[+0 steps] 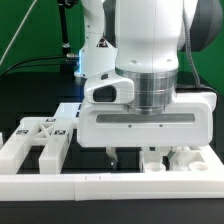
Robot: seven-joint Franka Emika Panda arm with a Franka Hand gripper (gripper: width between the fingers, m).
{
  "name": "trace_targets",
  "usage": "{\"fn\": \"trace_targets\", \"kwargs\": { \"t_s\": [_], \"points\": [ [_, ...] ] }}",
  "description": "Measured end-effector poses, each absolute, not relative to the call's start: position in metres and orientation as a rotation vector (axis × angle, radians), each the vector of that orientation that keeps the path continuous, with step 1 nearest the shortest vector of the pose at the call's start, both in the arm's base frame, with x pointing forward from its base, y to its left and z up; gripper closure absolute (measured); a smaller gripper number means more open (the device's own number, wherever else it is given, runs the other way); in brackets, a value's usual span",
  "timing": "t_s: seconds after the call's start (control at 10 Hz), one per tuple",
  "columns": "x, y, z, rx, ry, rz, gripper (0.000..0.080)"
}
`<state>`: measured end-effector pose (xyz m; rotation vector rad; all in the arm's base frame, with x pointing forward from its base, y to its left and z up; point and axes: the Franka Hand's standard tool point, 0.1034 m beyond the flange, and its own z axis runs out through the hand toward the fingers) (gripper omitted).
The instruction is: Assemble chair
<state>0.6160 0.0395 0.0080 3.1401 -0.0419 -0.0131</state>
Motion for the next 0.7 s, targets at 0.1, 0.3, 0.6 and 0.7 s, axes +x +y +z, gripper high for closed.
{"fn": "trace_targets", "kwargs": {
  "t_s": [0.1,0.3,0.6,0.7],
  "points": [
    [0.616,0.039,0.008,3.14,-0.042,-0.013,0.0152],
    [0.615,0.036,0.024,3.146,-0.005,0.004,0.0151],
    [0.583,0.031,0.059,3.151,0.046,-0.052,0.0151],
    [0.578,0.035,0.062,3.152,0.055,-0.067,0.0151]
  ]
}}
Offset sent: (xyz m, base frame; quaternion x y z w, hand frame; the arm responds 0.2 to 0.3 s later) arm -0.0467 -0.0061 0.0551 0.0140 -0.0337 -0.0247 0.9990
